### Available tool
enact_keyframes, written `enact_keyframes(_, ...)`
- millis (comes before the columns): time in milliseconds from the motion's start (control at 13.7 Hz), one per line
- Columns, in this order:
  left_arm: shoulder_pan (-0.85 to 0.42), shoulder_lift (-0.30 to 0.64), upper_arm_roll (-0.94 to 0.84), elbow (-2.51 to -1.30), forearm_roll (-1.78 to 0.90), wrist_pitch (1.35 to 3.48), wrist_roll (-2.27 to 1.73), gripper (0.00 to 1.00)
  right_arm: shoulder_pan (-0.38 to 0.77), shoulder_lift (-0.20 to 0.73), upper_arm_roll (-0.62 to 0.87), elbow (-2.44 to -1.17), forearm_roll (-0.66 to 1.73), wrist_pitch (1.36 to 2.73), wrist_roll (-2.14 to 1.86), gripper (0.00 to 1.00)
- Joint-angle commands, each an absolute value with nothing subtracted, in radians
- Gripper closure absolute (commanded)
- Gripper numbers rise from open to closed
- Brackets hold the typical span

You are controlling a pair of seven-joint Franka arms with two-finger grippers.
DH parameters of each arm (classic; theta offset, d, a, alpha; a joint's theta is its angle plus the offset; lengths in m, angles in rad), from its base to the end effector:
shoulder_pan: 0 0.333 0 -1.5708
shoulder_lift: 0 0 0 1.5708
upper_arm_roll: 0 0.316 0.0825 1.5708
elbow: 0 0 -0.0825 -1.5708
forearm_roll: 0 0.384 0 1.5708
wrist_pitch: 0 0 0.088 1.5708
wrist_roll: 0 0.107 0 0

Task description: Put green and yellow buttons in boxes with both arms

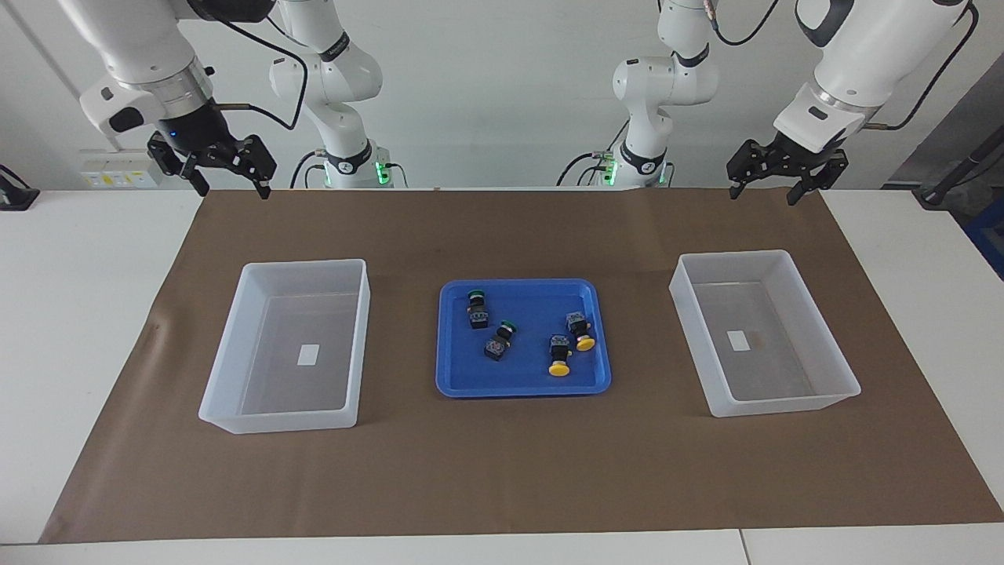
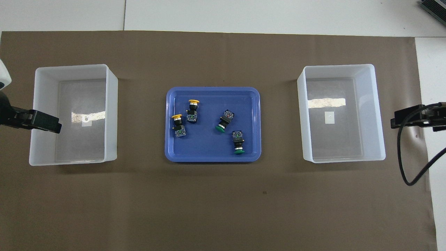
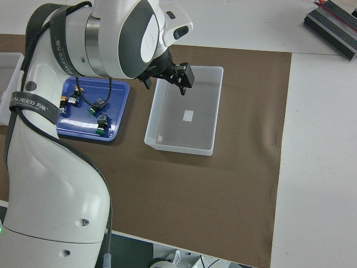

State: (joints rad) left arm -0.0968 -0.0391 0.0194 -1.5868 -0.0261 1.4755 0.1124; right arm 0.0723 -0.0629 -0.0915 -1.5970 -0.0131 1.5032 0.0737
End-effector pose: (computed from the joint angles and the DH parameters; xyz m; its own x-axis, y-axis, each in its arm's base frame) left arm 0.5303 -0.0439 0.6303 0.9792 -0.1909 -0.0686 -0.1889 -0.9814 0.0348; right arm 0.5278 -0.0133 0.6403 0.9952 -0.0933 -0.0305 -0.0930 -0.9956 0.0096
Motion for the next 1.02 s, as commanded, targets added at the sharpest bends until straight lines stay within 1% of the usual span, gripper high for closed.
enact_keyframes(0, -0.094, -0.055, 0.017, -1.601, -0.011, 1.468, 0.114, 0.0, 0.064, -0.058, -0.089, -1.594, -0.029, 1.526, 0.049, 0.0)
enact_keyframes(219, -0.094, -0.057, 0.017, -1.601, -0.011, 1.466, 0.114, 0.0, 0.067, -0.061, -0.087, -1.597, -0.026, 1.526, 0.057, 0.0)
enact_keyframes(438, -0.094, -0.057, 0.017, -1.601, -0.011, 1.466, 0.114, 0.0, 0.071, -0.084, -0.089, -1.652, -0.017, 1.557, 0.06, 0.0)
enact_keyframes(657, -0.094, -0.055, 0.017, -1.601, -0.011, 1.466, 0.113, 0.0, 0.071, -0.087, -0.089, -1.666, -0.017, 1.571, 0.061, 0.0)
enact_keyframes(803, -0.094, -0.055, 0.017, -1.601, -0.011, 1.468, 0.114, 0.0, 0.077, -0.072, -0.086, -1.664, -0.017, 1.58, 0.124, 0.0)
enact_keyframes(948, -0.094, -0.055, 0.017, -1.601, -0.011, 1.466, 0.114, 0.0, 0.136, -0.043, -0.086, -1.666, -0.014, 1.623, 0.198, 0.0)
